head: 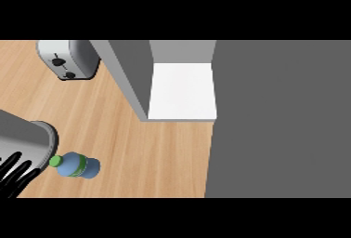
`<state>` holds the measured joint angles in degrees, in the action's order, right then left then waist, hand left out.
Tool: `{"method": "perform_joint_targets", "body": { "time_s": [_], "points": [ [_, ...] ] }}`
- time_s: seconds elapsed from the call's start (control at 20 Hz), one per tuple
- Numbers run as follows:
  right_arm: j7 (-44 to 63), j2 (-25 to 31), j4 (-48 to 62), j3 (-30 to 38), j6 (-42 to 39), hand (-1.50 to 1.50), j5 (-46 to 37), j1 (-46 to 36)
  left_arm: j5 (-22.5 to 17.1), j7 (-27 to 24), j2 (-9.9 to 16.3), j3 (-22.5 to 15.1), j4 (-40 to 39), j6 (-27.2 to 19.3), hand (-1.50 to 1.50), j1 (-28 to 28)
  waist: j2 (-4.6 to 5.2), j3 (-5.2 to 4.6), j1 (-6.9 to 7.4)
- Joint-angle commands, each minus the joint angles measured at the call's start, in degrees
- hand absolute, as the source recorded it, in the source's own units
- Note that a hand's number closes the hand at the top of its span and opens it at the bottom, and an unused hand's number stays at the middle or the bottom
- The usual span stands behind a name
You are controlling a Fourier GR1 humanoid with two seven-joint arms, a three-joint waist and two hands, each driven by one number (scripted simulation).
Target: Pick up the bottled water, place it into the cabinet and close the cabinet
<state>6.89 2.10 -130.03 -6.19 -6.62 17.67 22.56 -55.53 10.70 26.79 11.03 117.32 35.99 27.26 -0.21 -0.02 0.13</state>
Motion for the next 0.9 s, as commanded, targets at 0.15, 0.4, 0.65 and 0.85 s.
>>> {"method": "perform_joint_targets", "body": {
  "time_s": [0.15,0.4,0.65,0.85],
  "points": [
    [-4.63,-0.83,2.05,-0.10,-2.85,-1.50,0.30,3.89,-4.11,-0.04,-0.80,6.22,-6.10,12.37,-1.50,5.31,0.07,0.02,0.15],
    [-4.30,-1.26,-4.16,-2.19,-2.82,-1.50,-1.66,9.03,-5.33,1.95,0.60,10.09,-11.60,13.84,-1.50,1.35,0.09,0.01,-0.27],
    [-4.21,-0.11,-3.61,-1.83,-4.08,-1.50,-0.82,8.56,-4.63,1.02,-1.21,11.52,-18.34,19.06,-1.50,-3.22,0.14,0.01,-0.32],
    [-11.54,-1.41,-0.34,-5.54,-6.53,-1.50,-4.41,14.10,-4.09,1.76,-2.14,13.56,-19.10,18.22,-1.50,-1.46,0.07,0.03,-0.38]
  ]
}}
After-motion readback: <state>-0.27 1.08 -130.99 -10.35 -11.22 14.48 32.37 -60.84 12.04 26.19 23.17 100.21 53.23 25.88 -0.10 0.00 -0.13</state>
